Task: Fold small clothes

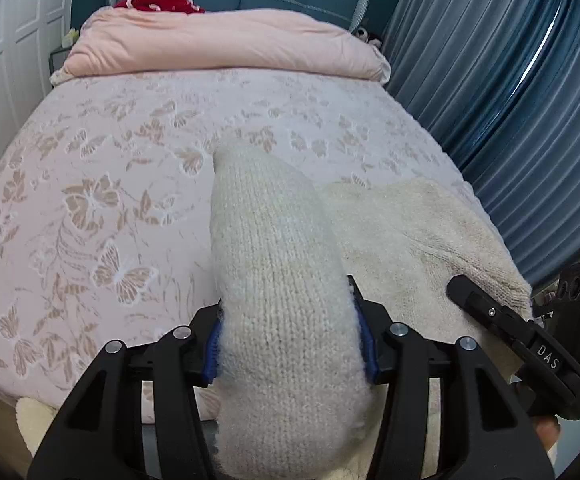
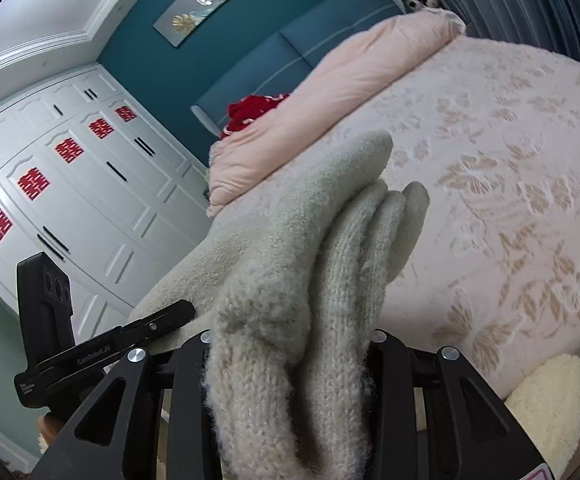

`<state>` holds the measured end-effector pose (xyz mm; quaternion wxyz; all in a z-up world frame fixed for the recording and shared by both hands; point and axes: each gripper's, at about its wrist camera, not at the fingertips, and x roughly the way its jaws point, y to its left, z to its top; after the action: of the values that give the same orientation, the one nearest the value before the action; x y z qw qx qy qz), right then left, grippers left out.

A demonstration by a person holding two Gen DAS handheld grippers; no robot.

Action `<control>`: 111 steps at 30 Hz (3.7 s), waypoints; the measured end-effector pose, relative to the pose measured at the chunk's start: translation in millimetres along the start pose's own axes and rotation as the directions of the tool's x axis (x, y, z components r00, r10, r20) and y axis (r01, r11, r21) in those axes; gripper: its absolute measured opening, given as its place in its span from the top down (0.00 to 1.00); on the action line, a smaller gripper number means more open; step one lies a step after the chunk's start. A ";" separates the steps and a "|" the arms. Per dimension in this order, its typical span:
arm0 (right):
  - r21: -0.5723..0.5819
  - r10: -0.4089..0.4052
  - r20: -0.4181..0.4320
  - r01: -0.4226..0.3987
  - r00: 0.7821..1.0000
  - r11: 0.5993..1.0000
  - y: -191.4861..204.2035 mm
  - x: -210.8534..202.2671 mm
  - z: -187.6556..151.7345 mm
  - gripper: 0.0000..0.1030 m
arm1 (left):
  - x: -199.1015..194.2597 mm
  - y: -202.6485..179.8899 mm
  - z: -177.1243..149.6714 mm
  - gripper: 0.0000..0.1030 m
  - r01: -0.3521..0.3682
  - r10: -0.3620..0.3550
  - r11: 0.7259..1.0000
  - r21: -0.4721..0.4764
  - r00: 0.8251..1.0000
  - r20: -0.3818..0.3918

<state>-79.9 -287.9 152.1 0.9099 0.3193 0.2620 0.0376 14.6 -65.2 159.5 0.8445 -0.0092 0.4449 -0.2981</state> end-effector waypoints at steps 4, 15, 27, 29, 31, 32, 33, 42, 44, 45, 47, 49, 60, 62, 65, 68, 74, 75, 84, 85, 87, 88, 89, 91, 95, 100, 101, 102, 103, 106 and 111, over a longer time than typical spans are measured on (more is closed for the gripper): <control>-0.109 0.072 0.097 -0.061 0.993 0.992 49.6 -13.5 24.6 0.68 | -51.8 1.1 24.6 0.52 0.010 -0.015 0.999 0.038 0.991 0.136; -0.265 0.284 0.205 -0.227 0.937 0.937 141.8 13.0 62.3 0.67 | -166.8 40.8 78.6 0.51 -0.017 -0.037 0.994 0.111 0.882 0.470; 0.035 -0.147 -0.222 0.158 0.964 0.987 -36.5 182.2 -102.8 0.44 | 35.6 226.1 -54.8 0.10 -0.093 0.121 0.964 -0.248 0.988 0.100; -0.010 -0.181 -0.225 0.184 0.957 0.983 -37.3 185.9 -95.8 0.33 | 45.8 260.7 -81.2 0.10 -0.055 0.091 0.917 -0.395 0.993 0.073; -0.031 -0.193 -0.218 0.191 0.957 0.981 -35.8 198.4 -83.9 0.18 | 45.2 283.1 -87.9 0.09 -0.002 0.058 0.868 -0.497 0.994 0.096; -0.033 -0.185 -0.225 0.182 0.957 0.983 -35.8 209.6 -78.1 0.17 | 46.2 292.3 -85.0 0.09 0.016 0.048 0.845 -0.535 0.993 0.105; -0.036 -0.183 -0.248 0.179 0.951 0.983 -37.2 222.0 -74.2 0.16 | 49.3 298.8 -78.9 0.08 0.032 0.035 0.832 -0.554 0.993 0.109; 0.148 -0.099 -0.445 0.182 0.890 0.972 -73.6 324.7 -90.5 0.35 | 148.6 289.6 -52.6 0.06 0.005 -0.069 0.840 -0.543 0.993 -0.097; 0.137 -0.093 -0.452 0.173 0.887 0.975 -62.4 328.4 -80.8 0.64 | 166.4 284.6 -54.7 0.24 0.005 -0.083 0.860 -0.510 0.988 -0.131; 0.108 -0.076 -0.427 0.134 0.901 0.985 -50.0 324.4 -71.5 0.68 | 169.3 281.3 -51.7 0.33 0.005 -0.083 0.871 -0.491 0.987 -0.138; 0.029 -0.037 -0.359 0.051 0.933 0.998 -19.2 308.5 -50.8 0.70 | 159.3 274.0 -39.6 0.50 0.010 -0.065 0.890 -0.457 0.992 -0.105; -0.025 -0.005 -0.291 -0.003 0.957 1.000 3.7 292.3 -34.4 0.70 | 140.6 267.7 -23.6 0.56 0.047 -0.073 0.908 -0.417 0.996 -0.047; -0.037 -0.159 -0.278 0.155 0.947 0.987 -40.0 281.2 -54.1 0.62 | 156.4 270.7 -25.0 0.46 -0.187 0.166 0.947 -0.260 0.981 -0.102; -0.105 -0.115 -0.247 0.091 0.962 0.990 -13.5 258.6 -52.7 0.71 | 138.5 269.1 -30.2 0.46 -0.187 0.175 0.942 -0.278 0.982 -0.067; -0.267 -0.151 -0.303 0.068 0.941 0.961 14.0 258.8 -74.2 0.85 | 121.2 257.5 -34.0 0.43 -0.221 0.215 0.940 -0.259 0.975 -0.051; -0.356 -0.310 -0.396 0.167 0.864 0.919 -11.6 289.4 -109.1 0.97 | 116.8 238.3 -41.9 0.39 -0.281 0.275 0.936 -0.211 0.960 -0.058; -0.284 -0.256 -0.317 0.166 0.913 0.944 -7.5 246.6 -96.2 0.65 | 111.8 222.4 -68.9 0.25 -0.318 0.301 0.931 -0.178 0.947 -0.113; -0.280 -0.254 -0.320 0.165 0.912 0.946 -8.3 244.6 -98.5 0.56 | 108.6 223.0 -77.5 0.21 -0.319 0.302 0.932 -0.174 0.946 -0.118; -0.099 -0.193 -0.402 0.168 0.895 0.981 -30.4 266.5 -113.4 0.71 | 116.4 243.8 -101.0 0.25 -0.337 0.313 0.918 -0.207 0.939 -0.141; -0.082 -0.168 -0.403 0.147 0.900 0.986 -26.9 267.0 -107.6 0.82 | 119.5 242.8 -96.9 0.25 -0.341 0.320 0.920 -0.193 0.938 -0.134; -0.079 -0.129 -0.340 0.109 0.932 0.991 -12.8 255.7 -87.7 0.87 | 124.1 242.7 -90.5 0.51 -0.337 0.317 0.924 -0.180 0.939 -0.130; -0.084 -0.118 -0.307 0.097 0.944 0.992 -5.7 248.2 -76.8 0.89 | 124.3 243.8 -87.4 0.63 -0.314 0.294 0.930 -0.191 0.947 -0.129; -0.093 -0.117 -0.284 0.094 0.952 0.991 -1.8 242.6 -68.2 0.89 | 122.8 245.4 -85.0 0.76 -0.305 0.283 0.929 -0.210 0.950 -0.130; -0.111 -0.159 -0.296 0.132 0.942 0.985 -12.6 246.0 -65.8 0.90 | 119.5 246.2 -83.1 0.84 -0.317 0.294 0.923 -0.220 0.947 -0.129; -0.134 -0.242 -0.457 0.202 0.856 0.970 -59.4 284.7 -109.4 0.89 | 133.4 255.9 -99.7 0.89 -0.342 0.299 0.911 -0.232 0.933 -0.202; -0.083 -0.225 -0.392 0.209 0.892 0.974 -41.8 259.2 -94.8 0.77 | 129.7 253.6 -108.3 0.87 -0.367 0.323 0.903 -0.225 0.923 -0.210; -0.083 -0.226 -0.364 0.210 0.903 0.974 -36.4 250.3 -89.2 0.76 | 126.8 252.3 -108.3 0.87 -0.370 0.326 0.902 -0.221 0.921 -0.213; -0.095 -0.232 -0.328 0.212 0.916 0.973 -29.6 240.4 -84.1 0.76 | 121.8 250.8 -108.2 0.87 -0.367 0.325 0.904 -0.219 0.923 -0.207; -0.113 -0.236 -0.293 0.211 0.927 0.971 -22.1 232.1 -79.9 0.76 | 115.0 249.0 -107.6 0.87 -0.363 0.325 0.906 -0.216 0.926 -0.193; -0.188 -0.216 -0.267 0.169 0.939 0.967 3.2 228.9 -70.0 0.83 | 87.9 237.0 -101.1 0.78 -0.341 0.320 0.916 -0.213 0.939 -0.128; -0.307 -0.358 -0.412 0.242 0.838 0.920 -13.1 293.6 -100.1 0.99 | 83.8 211.9 -76.2 0.58 -0.325 0.322 0.928 -0.181 0.946 -0.048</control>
<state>121.1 -173.0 -54.8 0.8481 0.1422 0.5104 -0.0004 97.6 85.2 -8.6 0.8735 -0.0124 0.4736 -0.1118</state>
